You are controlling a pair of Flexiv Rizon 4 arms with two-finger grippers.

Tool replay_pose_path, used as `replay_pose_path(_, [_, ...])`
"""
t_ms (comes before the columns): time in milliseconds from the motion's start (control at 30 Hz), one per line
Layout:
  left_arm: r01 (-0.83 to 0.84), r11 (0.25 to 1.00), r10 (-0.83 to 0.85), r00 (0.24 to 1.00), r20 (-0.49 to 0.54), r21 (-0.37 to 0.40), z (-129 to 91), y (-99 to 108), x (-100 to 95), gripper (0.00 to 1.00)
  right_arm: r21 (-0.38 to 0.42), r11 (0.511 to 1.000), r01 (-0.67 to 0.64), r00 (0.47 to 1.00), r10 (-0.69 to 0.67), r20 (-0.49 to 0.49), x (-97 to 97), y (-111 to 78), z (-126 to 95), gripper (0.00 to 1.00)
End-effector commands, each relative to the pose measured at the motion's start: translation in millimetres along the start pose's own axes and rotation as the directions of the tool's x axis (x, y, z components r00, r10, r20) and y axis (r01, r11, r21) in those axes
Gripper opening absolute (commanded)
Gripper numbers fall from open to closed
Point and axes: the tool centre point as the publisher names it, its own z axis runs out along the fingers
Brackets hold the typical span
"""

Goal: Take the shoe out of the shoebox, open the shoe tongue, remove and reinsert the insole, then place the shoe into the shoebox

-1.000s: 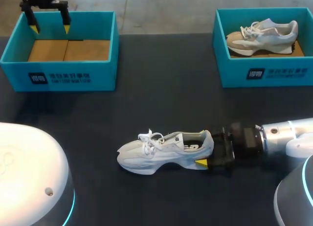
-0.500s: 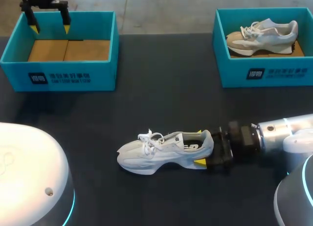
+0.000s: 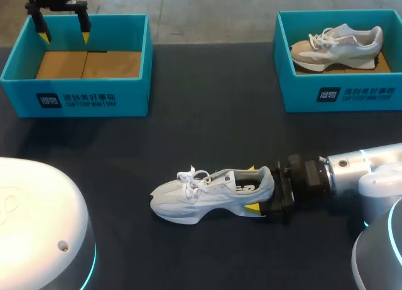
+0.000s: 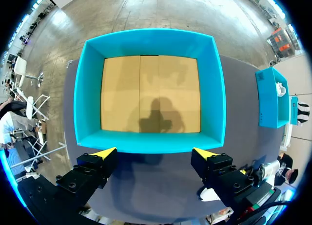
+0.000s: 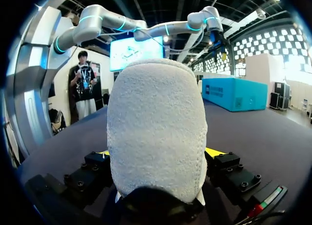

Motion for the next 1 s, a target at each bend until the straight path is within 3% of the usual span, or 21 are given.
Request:
replay_pose_path(33, [0.0, 1.0, 0.0, 1.0, 0.0, 0.001, -0.2, 0.5, -0.4, 1.0, 0.003, 1.0, -0.004, 1.0, 0.004, -0.004, -0.8, -1.4, 4.0, 1.0])
replay_pose_path(667, [0.0, 1.0, 0.0, 1.0, 0.0, 0.001, -0.2, 0.5, -0.4, 1.0, -0.008, 1.0, -0.014, 1.0, 0.014, -0.005, -0.9, -8.8, 3.3, 0.97])
replay_pose_path(700, [0.0, 1.0, 0.0, 1.0, 0.0, 0.001, -0.2, 0.5, -0.4, 1.0, -0.009, 1.0, -0.014, 1.0, 0.014, -0.004, -0.9, -9.0, 3.2, 0.84])
replay_pose_path(733, [0.0, 1.0, 0.0, 1.0, 0.0, 0.001, -0.2, 0.5, -0.4, 1.0, -0.009, 1.0, -0.015, 1.0, 0.015, -0.005, -0.8, -9.3, 3.1, 0.45])
replay_pose_path(767, [0.0, 1.0, 0.0, 1.0, 0.0, 0.001, -0.2, 0.5, -0.4, 1.0, -0.01, 1.0, -0.015, 1.0, 0.015, -0.005, -0.7, -9.5, 3.1, 0.27])
replay_pose_path(800, [0.0, 1.0, 0.0, 1.0, 0.0, 0.001, -0.2, 0.5, -0.4, 1.0, -0.011, 1.0, -0.015, 1.0, 0.015, -0.005, -0.7, -9.6, 3.1, 0.18])
replay_pose_path(833, [0.0, 1.0, 0.0, 1.0, 0.0, 0.001, -0.2, 0.5, -0.4, 1.0, -0.012, 1.0, -0.015, 1.0, 0.015, -0.005, -0.7, -9.7, 3.1, 0.0])
replay_pose_path(1000, [0.0, 1.0, 0.0, 1.0, 0.0, 0.001, -0.2, 0.5, -0.4, 1.0, -0.014, 1.0, -0.01, 1.0, 0.01, 0.0, 0.4, -9.1, 2.8, 0.0])
